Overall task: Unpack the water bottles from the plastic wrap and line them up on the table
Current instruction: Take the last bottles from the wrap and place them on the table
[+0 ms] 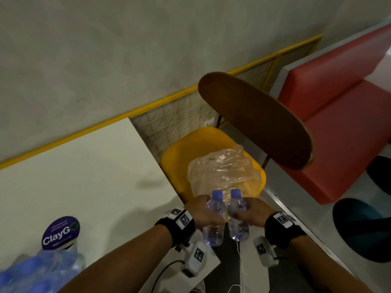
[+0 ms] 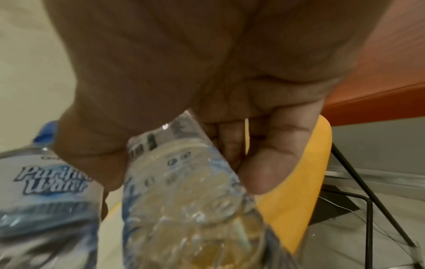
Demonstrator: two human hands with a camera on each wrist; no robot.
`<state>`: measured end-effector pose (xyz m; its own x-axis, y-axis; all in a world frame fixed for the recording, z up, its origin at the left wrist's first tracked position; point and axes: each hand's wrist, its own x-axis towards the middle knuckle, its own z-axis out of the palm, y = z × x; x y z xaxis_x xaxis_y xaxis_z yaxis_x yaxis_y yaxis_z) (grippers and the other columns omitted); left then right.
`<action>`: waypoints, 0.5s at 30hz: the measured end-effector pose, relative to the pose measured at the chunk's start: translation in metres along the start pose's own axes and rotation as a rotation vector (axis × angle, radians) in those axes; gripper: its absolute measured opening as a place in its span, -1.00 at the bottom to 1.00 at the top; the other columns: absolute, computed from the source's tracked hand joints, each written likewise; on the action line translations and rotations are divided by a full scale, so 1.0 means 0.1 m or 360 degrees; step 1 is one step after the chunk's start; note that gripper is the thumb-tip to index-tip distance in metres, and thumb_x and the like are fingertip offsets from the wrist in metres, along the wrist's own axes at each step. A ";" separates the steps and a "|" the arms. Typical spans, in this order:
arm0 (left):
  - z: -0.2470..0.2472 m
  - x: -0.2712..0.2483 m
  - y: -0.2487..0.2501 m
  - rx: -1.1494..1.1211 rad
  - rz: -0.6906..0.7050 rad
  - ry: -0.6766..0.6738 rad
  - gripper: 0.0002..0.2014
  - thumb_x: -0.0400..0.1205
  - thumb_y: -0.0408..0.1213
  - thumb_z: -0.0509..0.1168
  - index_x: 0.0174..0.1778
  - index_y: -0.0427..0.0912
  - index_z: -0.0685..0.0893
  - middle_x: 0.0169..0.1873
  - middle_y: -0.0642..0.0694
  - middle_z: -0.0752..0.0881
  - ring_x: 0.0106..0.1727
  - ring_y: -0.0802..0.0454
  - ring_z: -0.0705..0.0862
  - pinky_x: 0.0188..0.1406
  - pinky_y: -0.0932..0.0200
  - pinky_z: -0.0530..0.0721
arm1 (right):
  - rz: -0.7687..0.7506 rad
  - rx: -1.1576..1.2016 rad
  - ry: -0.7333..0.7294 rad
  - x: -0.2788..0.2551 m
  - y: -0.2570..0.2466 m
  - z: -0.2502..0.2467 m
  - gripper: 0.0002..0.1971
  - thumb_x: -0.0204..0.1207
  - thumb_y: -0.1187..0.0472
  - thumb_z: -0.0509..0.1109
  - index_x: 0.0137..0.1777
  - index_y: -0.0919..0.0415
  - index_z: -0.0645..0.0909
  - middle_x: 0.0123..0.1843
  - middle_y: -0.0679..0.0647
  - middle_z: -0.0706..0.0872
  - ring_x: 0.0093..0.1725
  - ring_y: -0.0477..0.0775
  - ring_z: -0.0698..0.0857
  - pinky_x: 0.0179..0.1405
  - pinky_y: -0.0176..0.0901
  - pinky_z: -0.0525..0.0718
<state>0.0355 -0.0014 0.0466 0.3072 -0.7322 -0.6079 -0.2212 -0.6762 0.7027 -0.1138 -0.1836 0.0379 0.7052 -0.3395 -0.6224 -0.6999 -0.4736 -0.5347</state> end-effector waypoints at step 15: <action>-0.98 -1.76 -1.71 0.0169 0.0191 0.0945 -0.43 0.19 -0.03 0.52 0.10 0.06 0.52 -0.02 0.00 0.59 -0.03 -0.11 0.63 -0.05 -0.02 0.67 | -0.0616 -0.0136 -0.0070 -0.34 -1.67 1.94 -0.69 0.28 -0.06 0.58 -0.02 -0.07 0.63 -0.10 -0.09 0.75 -0.12 -0.19 0.72 -0.14 -0.15 0.68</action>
<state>0.1102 0.2511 0.0691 0.7310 -0.6537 -0.1956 -0.3678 -0.6189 0.6941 -0.0425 0.0648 0.0371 0.9081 -0.0882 -0.4094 -0.3702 -0.6262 -0.6862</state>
